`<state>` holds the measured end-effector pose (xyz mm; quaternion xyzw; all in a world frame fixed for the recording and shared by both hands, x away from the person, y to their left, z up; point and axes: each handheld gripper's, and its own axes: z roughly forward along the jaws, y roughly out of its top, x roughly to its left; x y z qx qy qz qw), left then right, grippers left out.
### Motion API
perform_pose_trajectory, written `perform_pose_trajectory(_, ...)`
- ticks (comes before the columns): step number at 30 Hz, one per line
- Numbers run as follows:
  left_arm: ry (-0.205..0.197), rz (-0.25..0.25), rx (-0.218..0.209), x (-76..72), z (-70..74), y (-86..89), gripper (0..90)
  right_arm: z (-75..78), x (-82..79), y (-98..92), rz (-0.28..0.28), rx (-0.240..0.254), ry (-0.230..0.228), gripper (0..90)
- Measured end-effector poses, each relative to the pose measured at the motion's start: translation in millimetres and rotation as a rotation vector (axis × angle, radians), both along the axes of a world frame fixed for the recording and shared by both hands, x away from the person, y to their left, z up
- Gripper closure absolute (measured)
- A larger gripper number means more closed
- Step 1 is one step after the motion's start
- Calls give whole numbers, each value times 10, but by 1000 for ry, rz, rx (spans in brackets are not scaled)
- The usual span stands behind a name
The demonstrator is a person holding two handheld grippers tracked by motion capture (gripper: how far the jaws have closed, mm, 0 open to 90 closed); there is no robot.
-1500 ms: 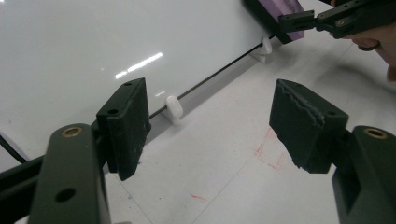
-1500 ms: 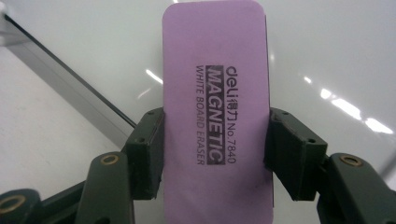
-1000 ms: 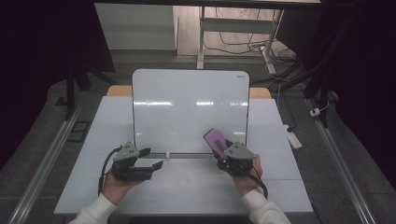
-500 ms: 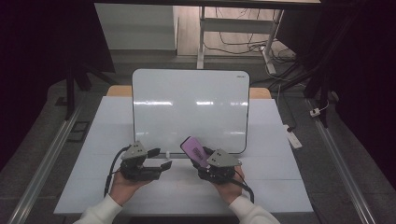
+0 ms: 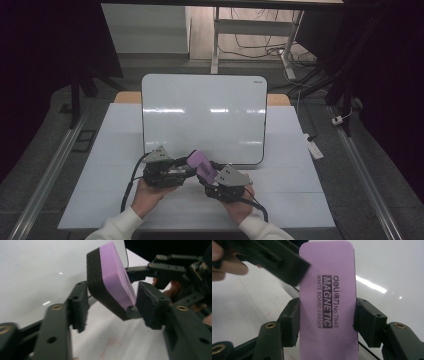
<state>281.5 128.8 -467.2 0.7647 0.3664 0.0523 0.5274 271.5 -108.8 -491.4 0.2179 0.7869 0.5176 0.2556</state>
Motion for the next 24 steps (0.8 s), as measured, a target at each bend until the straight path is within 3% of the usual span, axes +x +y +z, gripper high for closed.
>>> perform_pose_trajectory(6,22,-4,-59,15,16,41,592,-7,-21,23,-14,7,-23,405)
perform_pose_trajectory(8,0,23,-39,-10,41,50,633,-19,-19,35,-1,8,-21,374)
perform_pose_trajectory(10,6,32,-52,-8,53,90,638,-14,-32,41,0,18,-21,310)
perform_pose_trajectory(14,2,73,-55,-4,110,215,642,37,-40,-8,8,45,-28,277)
perform_pose_trajectory(20,-45,153,-35,-4,308,446,641,135,39,-284,-42,49,-27,265)
perform_pose_trajectory(24,-47,190,-41,47,423,572,641,163,129,-592,-96,33,-5,268)
